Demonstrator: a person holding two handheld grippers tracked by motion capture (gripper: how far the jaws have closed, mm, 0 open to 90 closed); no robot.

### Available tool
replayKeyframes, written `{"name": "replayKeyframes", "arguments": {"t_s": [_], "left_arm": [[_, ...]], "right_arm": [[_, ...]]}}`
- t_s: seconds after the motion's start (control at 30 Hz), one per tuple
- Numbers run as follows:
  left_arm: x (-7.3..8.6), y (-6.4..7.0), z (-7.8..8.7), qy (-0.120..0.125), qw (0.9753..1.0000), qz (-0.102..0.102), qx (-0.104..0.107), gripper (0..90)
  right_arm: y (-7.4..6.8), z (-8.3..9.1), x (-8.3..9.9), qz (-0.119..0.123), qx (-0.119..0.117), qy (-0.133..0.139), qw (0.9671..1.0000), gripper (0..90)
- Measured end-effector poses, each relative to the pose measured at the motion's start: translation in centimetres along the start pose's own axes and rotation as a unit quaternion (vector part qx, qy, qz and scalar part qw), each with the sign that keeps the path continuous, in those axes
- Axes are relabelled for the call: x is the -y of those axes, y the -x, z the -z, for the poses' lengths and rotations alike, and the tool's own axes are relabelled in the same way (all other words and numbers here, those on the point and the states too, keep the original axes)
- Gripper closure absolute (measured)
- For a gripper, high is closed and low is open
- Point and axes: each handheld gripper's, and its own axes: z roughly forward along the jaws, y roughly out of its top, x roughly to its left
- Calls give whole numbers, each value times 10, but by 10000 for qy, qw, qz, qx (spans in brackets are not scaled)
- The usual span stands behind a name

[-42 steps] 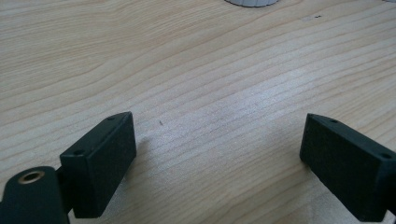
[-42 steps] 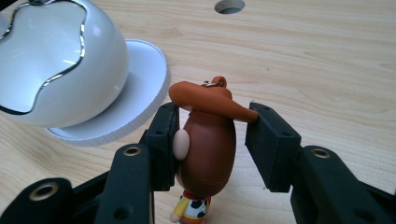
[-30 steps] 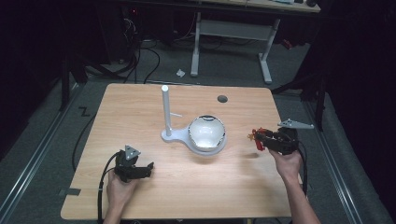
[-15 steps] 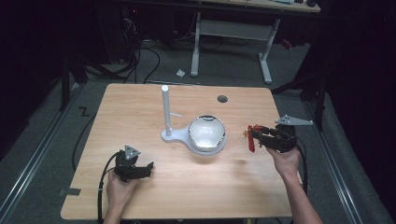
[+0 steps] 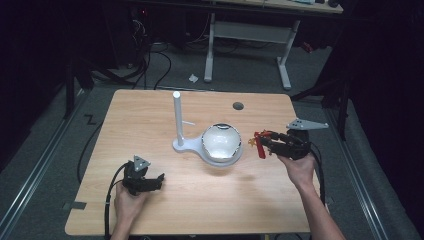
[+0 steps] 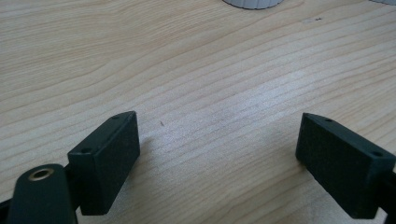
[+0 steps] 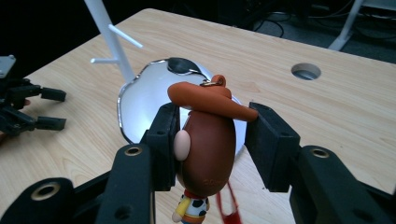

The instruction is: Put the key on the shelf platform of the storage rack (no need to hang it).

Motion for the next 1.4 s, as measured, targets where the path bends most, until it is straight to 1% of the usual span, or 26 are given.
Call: {"name": "replayKeyframes", "arguments": {"t_s": [0.13,0.17,0.3,0.63,0.83,1.23,1.4], "left_arm": [[0,0,0,6,10000,4,0,138],[0,0,0,6,10000,4,-1,138],[0,0,0,13,10000,-2,4,142],[0,0,0,14,10000,-3,7,143],[0,0,0,13,10000,-4,8,143],[0,0,0,14,10000,-1,9,144],[0,0,0,14,10000,0,10,144]], "right_arm": [[-5,-2,-6,73,-98,37,9999,565],[-7,-2,-8,58,-130,37,9999,565],[-11,-5,-15,142,-189,28,9997,565],[-22,-20,-28,285,-356,-4,9990,566],[-25,-29,-37,336,-438,-12,9985,566],[-31,-47,-43,389,-554,-96,9977,566],[-32,-54,-44,370,-593,-92,9975,566]]}}
